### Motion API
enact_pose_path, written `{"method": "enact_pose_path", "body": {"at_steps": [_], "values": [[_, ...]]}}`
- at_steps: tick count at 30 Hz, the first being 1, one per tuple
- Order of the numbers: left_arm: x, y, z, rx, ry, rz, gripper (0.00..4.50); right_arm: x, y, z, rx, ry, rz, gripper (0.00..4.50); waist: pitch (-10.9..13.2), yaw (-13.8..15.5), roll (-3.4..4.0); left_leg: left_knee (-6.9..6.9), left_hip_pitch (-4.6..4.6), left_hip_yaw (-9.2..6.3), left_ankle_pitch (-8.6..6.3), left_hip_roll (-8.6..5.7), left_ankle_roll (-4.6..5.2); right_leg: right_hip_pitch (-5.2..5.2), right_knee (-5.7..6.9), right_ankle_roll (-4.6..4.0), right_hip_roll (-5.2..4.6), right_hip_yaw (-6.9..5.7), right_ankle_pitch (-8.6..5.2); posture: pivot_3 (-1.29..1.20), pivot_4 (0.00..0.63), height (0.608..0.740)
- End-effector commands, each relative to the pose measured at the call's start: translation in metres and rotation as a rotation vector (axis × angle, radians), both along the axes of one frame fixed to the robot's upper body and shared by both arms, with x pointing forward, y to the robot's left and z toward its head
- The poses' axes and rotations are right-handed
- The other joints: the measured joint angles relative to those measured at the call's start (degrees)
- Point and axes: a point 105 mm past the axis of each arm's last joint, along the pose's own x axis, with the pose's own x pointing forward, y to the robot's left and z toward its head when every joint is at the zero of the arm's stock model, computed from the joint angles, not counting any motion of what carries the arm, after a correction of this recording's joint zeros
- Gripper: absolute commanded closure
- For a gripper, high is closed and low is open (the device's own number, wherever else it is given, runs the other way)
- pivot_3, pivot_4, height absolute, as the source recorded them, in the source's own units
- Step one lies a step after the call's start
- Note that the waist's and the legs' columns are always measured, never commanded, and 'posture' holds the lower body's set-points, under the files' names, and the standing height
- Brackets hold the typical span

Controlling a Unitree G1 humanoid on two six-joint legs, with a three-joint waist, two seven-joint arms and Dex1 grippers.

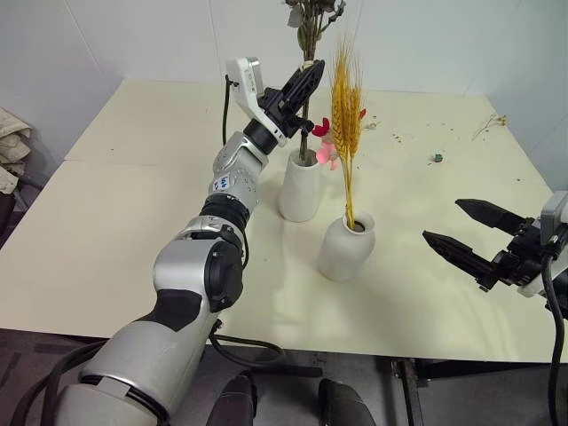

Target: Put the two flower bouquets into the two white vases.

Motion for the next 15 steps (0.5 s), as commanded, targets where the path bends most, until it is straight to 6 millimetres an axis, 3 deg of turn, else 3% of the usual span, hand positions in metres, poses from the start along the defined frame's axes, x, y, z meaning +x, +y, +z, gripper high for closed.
{"method": "enact_pose_path", "body": {"at_steps": [1, 15], "values": [[0.003, 0.001, -0.006, 0.027, 0.009, 0.031, 4.46, -0.006, 0.001, 0.011, 0.008, -0.059, -0.006, 0.00, 0.00, 0.03, 0.00, 0.01, 0.00, 0.00, 0.00, 0.00, 0.00, 0.00, 0.01, 0.00, 0.00, 0.00, 0.00, 0.00, 0.150, 0.740], [0.005, -0.007, -0.026, 0.089, 0.074, 0.014, 4.46, -0.005, 0.006, 0.012, 0.019, -0.065, -0.001, 0.00, 0.00, 0.01, 0.00, 0.04, 0.00, 0.00, 0.00, 0.00, 0.00, 0.01, 0.06, 0.01, 0.00, 0.00, 0.01, 0.00, 0.150, 0.740]]}}
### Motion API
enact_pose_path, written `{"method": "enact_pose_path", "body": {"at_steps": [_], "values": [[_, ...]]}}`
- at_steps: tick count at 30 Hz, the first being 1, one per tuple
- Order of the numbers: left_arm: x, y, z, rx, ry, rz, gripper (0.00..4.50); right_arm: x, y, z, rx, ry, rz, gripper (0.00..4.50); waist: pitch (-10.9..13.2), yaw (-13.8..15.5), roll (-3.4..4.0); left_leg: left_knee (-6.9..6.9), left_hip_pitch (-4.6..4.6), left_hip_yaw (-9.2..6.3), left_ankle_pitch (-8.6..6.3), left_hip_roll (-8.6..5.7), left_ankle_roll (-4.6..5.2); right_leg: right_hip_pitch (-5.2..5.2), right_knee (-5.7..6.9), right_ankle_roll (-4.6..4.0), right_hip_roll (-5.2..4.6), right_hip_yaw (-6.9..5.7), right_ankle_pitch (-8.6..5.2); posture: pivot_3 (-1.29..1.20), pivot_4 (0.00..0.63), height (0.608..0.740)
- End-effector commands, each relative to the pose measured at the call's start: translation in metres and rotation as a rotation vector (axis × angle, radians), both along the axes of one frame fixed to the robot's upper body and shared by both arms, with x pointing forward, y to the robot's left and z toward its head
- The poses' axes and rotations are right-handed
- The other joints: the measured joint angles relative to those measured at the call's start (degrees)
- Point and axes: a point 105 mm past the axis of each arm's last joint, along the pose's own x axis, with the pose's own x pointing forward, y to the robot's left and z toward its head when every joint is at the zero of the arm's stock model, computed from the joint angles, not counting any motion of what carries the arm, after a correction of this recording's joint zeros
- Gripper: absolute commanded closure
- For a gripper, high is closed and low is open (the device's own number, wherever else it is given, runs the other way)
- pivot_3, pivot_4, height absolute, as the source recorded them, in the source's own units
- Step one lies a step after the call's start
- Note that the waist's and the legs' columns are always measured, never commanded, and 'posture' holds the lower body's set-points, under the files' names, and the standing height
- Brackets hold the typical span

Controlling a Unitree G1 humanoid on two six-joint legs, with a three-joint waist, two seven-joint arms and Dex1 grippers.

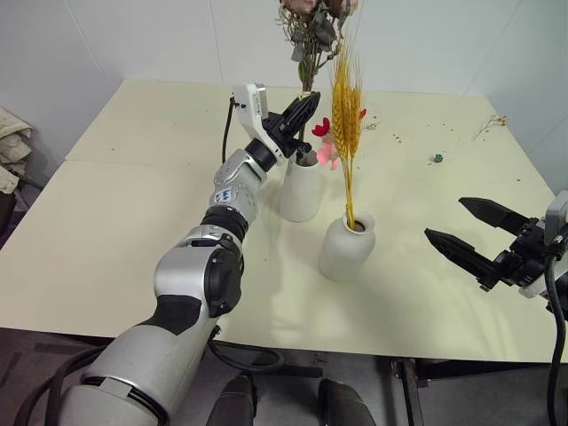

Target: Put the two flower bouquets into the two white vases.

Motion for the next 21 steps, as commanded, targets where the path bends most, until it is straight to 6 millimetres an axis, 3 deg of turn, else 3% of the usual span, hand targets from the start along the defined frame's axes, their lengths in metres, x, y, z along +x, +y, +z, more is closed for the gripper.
{"method": "enact_pose_path", "body": {"at_steps": [1, 8, 15, 16, 21], "values": [[-0.002, -0.005, 0.002, 0.032, -0.013, -0.017, 4.46, -0.005, 0.006, 0.011, -0.001, -0.059, 0.019, 0.00, 0.00, 0.00, 0.00, 0.00, 0.00, 0.00, 0.00, 0.00, 0.00, 0.00, 0.00, 0.00, 0.00, 0.00, 0.00, 0.00, 0.150, 0.740], [-0.008, -0.010, 0.004, 0.098, -0.051, -0.069, 2.29, -0.004, 0.006, 0.012, -0.003, -0.065, 0.013, 0.00, 0.00, -0.02, 0.00, 0.00, 0.00, 0.00, 0.00, 0.00, 0.00, 0.00, 0.00, 0.00, 0.00, 0.00, 0.00, 0.00, 0.150, 0.740], [-0.011, 0.000, 0.009, 0.158, -0.125, -0.074, 0.20, -0.003, 0.007, 0.013, -0.003, -0.071, 0.014, 0.00, 0.00, -0.05, 0.00, 0.01, 0.01, 0.00, 0.00, 0.00, 0.00, 0.00, 0.04, 0.00, 0.00, 0.00, 0.00, 0.00, 0.150, 0.740], [-0.011, 0.002, 0.010, 0.165, -0.134, -0.073, 0.03, -0.003, 0.007, 0.013, -0.004, -0.071, 0.015, 0.00, 0.00, -0.06, 0.00, 0.01, 0.01, 0.00, 0.00, 0.00, 0.00, 0.00, 0.04, 0.00, 0.00, 0.00, 0.00, 0.00, 0.150, 0.740], [-0.015, 0.016, 0.009, 0.261, -0.201, -0.069, 0.03, -0.004, 0.006, 0.013, -0.007, -0.070, 0.015, 0.00, -0.01, -0.09, 0.01, 0.01, 0.01, 0.00, 0.00, 0.00, 0.00, 0.00, 0.07, 0.00, 0.00, 0.01, 0.00, 0.00, 0.150, 0.740]]}}
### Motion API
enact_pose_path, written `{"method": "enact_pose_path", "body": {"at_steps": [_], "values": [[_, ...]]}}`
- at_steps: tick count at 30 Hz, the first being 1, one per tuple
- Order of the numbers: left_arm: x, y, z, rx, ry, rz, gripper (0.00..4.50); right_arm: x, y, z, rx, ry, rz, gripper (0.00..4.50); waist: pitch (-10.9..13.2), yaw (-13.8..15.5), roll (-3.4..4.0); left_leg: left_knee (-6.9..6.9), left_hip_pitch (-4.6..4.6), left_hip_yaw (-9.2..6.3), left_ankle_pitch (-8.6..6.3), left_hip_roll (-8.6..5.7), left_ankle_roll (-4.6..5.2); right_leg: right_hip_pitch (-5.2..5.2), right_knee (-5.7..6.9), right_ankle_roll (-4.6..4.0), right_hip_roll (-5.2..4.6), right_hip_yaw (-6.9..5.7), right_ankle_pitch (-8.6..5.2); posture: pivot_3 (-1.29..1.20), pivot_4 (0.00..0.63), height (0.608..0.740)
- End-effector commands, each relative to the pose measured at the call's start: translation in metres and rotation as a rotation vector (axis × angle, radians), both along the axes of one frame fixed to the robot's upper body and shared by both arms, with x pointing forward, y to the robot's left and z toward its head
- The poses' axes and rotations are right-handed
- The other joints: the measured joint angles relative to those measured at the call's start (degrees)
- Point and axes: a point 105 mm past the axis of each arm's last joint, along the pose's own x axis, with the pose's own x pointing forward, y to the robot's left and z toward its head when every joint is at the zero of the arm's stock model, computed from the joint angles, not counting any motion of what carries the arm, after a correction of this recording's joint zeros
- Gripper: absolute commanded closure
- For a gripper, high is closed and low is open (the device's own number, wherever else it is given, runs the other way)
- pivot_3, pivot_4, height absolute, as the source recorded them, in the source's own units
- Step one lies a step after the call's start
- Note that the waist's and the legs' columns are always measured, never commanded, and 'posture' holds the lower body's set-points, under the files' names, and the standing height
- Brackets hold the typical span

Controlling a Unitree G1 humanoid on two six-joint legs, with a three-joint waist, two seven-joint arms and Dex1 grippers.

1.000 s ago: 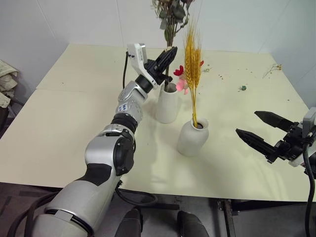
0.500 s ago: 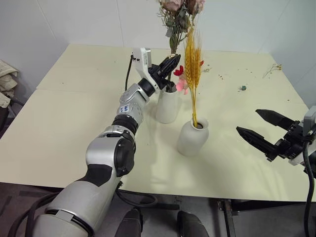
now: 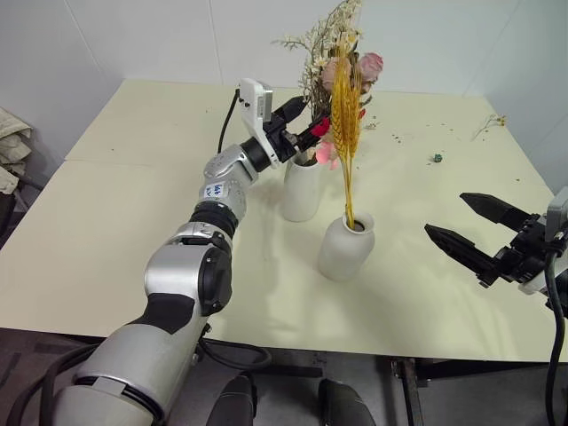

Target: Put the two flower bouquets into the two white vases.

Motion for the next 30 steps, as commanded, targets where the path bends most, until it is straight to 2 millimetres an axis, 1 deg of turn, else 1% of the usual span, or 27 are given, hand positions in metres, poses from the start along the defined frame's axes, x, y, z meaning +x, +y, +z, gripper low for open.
{"method": "enact_pose_path", "body": {"at_steps": [1, 4, 7, 9, 11, 14, 16, 18, 20, 23, 26, 28, 30], "values": [[-0.006, 0.011, 0.009, 0.076, -0.105, 0.002, 0.03, -0.005, 0.004, 0.009, -0.007, -0.052, 0.015, 0.00, 0.00, -0.02, 0.00, 0.00, 0.01, 0.00, 0.00, 0.00, 0.00, 0.00, 0.03, 0.00, 0.00, 0.01, 0.00, 0.00, 0.150, 0.740], [-0.008, 0.026, 0.006, 0.176, -0.153, 0.010, 0.03, -0.005, 0.004, 0.008, -0.016, -0.047, 0.018, 0.00, 0.00, -0.07, 0.00, 0.00, 0.02, 0.00, 0.01, 0.00, 0.00, -0.01, 0.08, 0.00, 0.00, 0.01, 0.00, 0.00, 0.150, 0.740], [-0.014, 0.051, 0.004, 0.283, -0.174, 0.003, 0.03, -0.005, 0.002, 0.007, -0.023, -0.042, 0.019, 0.00, -0.01, -0.31, 0.01, 0.00, 0.06, 0.00, 0.01, 0.01, 0.00, -0.01, 0.12, -0.01, 0.01, 0.02, 0.00, 0.00, 0.150, 0.740], [-0.014, 0.078, 0.006, 0.338, -0.182, 0.072, 0.03, -0.005, 0.001, 0.006, -0.035, -0.030, 0.021, 0.00, -0.01, -0.52, 0.02, 0.00, 0.07, 0.00, 0.02, 0.03, 0.00, 0.00, 0.16, -0.02, 0.02, 0.02, -0.01, 0.00, 0.150, 0.740], [-0.015, 0.112, -0.001, 0.437, -0.161, 0.156, 0.03, -0.004, -0.002, 0.006, -0.051, -0.014, 0.027, 0.00, -0.01, -0.84, 0.03, 0.00, 0.09, -0.01, 0.02, 0.03, 0.00, 0.00, 0.19, -0.03, 0.02, 0.03, -0.01, 0.00, 0.150, 0.740], [-0.019, 0.149, -0.006, 0.515, -0.158, 0.264, 0.03, -0.001, -0.010, 0.007, -0.073, 0.006, 0.036, 0.00, -0.02, -1.71, 0.04, -0.03, 0.17, 0.00, 0.02, 0.04, 0.00, 0.00, 0.23, -0.03, 0.02, 0.08, -0.02, 0.00, 0.150, 0.740], [-0.028, 0.165, -0.006, 0.517, -0.162, 0.264, 0.03, 0.002, -0.015, 0.006, -0.095, 0.023, 0.052, 0.00, -0.02, -1.58, 0.04, -0.03, 0.20, 0.00, 0.03, 0.06, 0.01, 0.03, 0.27, -0.06, 0.02, 0.07, -0.03, 0.00, 0.150, 0.740], [-0.041, 0.172, -0.007, 0.521, -0.178, 0.209, 0.03, 0.006, -0.019, 0.006, -0.117, 0.040, 0.072, 0.00, -0.02, -1.31, 0.03, -0.01, 0.20, -0.01, 0.05, 0.06, 0.02, 0.05, 0.29, -0.07, 0.02, 0.05, -0.03, 0.00, 0.150, 0.740], [-0.049, 0.182, -0.010, 0.525, -0.172, 0.179, 0.03, 0.011, -0.023, 0.009, -0.144, 0.048, 0.085, 0.00, -0.02, -1.21, 0.03, 0.01, 0.19, -0.01, 0.06, 0.05, 0.02, 0.09, 0.28, -0.09, 0.00, 0.03, -0.03, 0.00, 0.150, 0.740], [-0.057, 0.193, -0.024, 0.589, -0.126, 0.140, 0.03, 0.017, -0.026, 0.014, -0.161, 0.047, 0.100, 0.00, -0.02, -1.53, 0.04, 0.03, 0.20, 0.01, 0.07, 0.05, 0.03, 0.09, 0.27, -0.12, -0.02, 0.04, -0.01, 0.00, 0.150, 0.740], [-0.062, 0.206, -0.032, 0.620, -0.087, 0.156, 0.03, 0.017, -0.025, 0.014, -0.177, 0.066, 0.135, 0.00, -0.04, -1.56, 0.06, -0.03, 0.23, 0.00, 0.07, 0.09, 0.03, 0.06, 0.31, -0.19, 0.01, 0.03, -0.05, 0.00, 0.150, 0.740], [-0.064, 0.213, -0.030, 0.615, -0.092, 0.183, 0.03, 0.019, -0.026, 0.012, -0.186, 0.071, 0.142, 0.00, -0.03, -1.56, 0.06, -0.05, 0.21, 0.00, 0.06, 0.12, 0.03, 0.01, 0.33, -0.20, 0.03, 0.03, -0.07, 0.00, 0.150, 0.740], [-0.068, 0.225, -0.028, 0.618, -0.082, 0.227, 0.03, 0.023, -0.027, 0.013, -0.197, 0.068, 0.149, 0.00, -0.03, -1.56, 0.06, -0.03, 0.20, 0.00, 0.06, 0.12, 0.03, 0.00, 0.35, -0.19, 0.03, 0.03, -0.07, 0.00, 0.150, 0.740]]}}
